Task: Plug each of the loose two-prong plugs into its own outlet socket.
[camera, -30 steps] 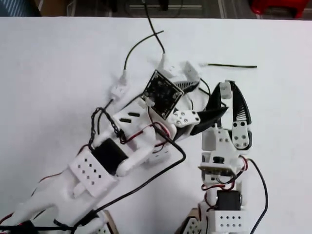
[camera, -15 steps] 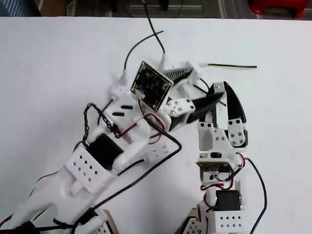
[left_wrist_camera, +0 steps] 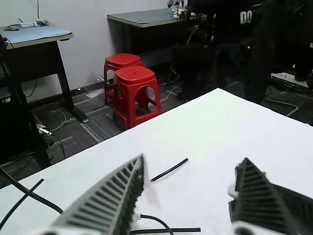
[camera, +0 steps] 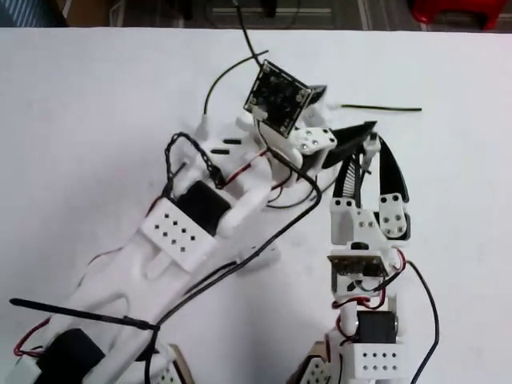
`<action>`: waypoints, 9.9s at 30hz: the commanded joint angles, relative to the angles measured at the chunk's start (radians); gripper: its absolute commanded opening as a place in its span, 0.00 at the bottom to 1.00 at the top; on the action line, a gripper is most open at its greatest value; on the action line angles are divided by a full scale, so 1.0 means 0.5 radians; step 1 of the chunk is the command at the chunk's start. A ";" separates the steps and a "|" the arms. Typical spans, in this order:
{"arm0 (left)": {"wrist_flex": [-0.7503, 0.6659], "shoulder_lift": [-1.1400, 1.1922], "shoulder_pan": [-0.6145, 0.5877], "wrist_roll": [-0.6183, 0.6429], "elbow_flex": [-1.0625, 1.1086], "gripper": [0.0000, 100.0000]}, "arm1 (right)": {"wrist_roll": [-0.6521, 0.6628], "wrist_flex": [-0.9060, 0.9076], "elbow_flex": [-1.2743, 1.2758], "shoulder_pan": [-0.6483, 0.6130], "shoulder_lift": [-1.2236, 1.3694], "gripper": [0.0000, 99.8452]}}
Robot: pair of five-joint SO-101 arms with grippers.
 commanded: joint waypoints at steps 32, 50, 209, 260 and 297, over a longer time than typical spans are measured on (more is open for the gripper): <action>0.012 0.198 -0.361 -0.015 -0.279 0.29 | -0.123 0.529 -0.565 0.161 -0.038 0.03; 0.206 -0.677 -1.036 0.476 0.012 0.29 | -0.018 1.241 -0.632 0.041 -0.032 0.04; -0.470 -2.512 -0.311 0.423 2.259 0.29 | -0.733 0.787 -0.460 -0.962 -0.017 0.02; -0.466 -2.665 -0.413 0.423 2.403 0.29 | -0.647 1.115 -0.531 -1.263 -0.002 0.02; -0.396 -2.665 -0.404 0.423 2.394 0.29 | -0.552 1.198 -0.804 -1.254 0.695 0.02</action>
